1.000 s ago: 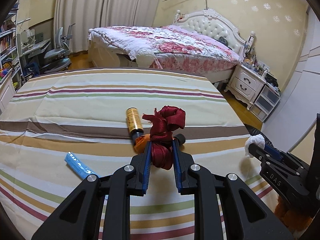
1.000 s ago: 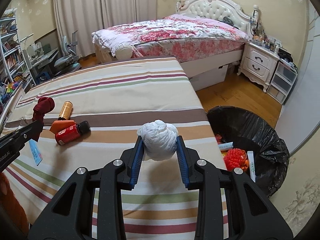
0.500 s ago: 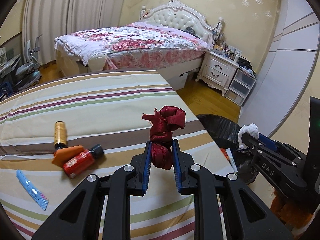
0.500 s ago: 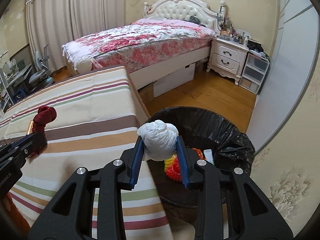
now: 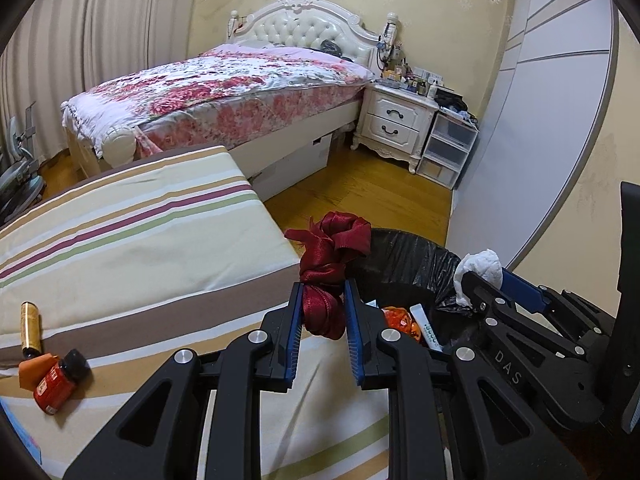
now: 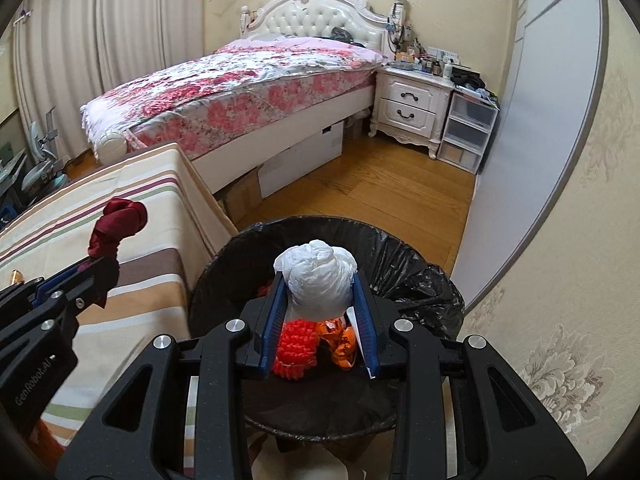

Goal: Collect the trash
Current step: 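Carry the red ribbon and white tissue over the trash bin, then open both grippers to drop the ribbon and tissue into the bin, then move both open grippers back over the bedspread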

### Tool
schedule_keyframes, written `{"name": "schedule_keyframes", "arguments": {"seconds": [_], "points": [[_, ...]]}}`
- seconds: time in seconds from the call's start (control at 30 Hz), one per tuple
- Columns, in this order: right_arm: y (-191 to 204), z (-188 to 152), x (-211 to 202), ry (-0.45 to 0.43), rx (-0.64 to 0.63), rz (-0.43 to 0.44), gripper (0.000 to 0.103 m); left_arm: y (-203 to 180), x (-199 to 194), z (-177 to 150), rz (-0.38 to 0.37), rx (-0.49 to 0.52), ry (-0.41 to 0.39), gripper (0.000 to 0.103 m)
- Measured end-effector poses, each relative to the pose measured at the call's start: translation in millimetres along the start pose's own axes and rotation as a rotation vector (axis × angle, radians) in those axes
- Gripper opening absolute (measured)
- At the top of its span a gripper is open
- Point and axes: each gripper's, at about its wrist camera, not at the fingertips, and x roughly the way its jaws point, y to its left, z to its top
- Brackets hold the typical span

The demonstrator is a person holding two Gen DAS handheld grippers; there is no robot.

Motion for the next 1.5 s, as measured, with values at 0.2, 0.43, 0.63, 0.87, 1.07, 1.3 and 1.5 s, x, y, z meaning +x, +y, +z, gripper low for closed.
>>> {"name": "schedule_keyframes", "arguments": {"seconds": [0.2, 0.43, 0.63, 0.87, 1.07, 1.3, 1.5], "points": [[-7, -1, 14, 0.005, 0.018, -0.034, 0.033, -15, 25, 7, 0.012, 0.038, 0.030, 0.021], [-22, -2, 23, 0.000, 0.074, -0.069, 0.043, -23, 47, 9, 0.019, 0.054, 0.073, 0.023], [-27, -2, 20, -0.023, 0.091, -0.097, 0.055, -25, 51, 7, 0.025, 0.056, 0.079, 0.048], [-27, -2, 15, -0.034, 0.092, -0.101, 0.063, -18, 41, 5, 0.059, 0.035, 0.062, 0.070], [-19, -5, 7, -0.026, 0.092, -0.061, 0.066, 7, 19, -5, 0.118, -0.015, 0.060, 0.074], [16, -10, -6, -0.012, 0.036, 0.021, 0.071, 48, -22, -32, 0.188, -0.092, 0.053, 0.074], [70, -20, -21, 0.011, -0.048, 0.162, 0.075, 93, -62, -60, 0.288, -0.165, 0.047, 0.074]]}}
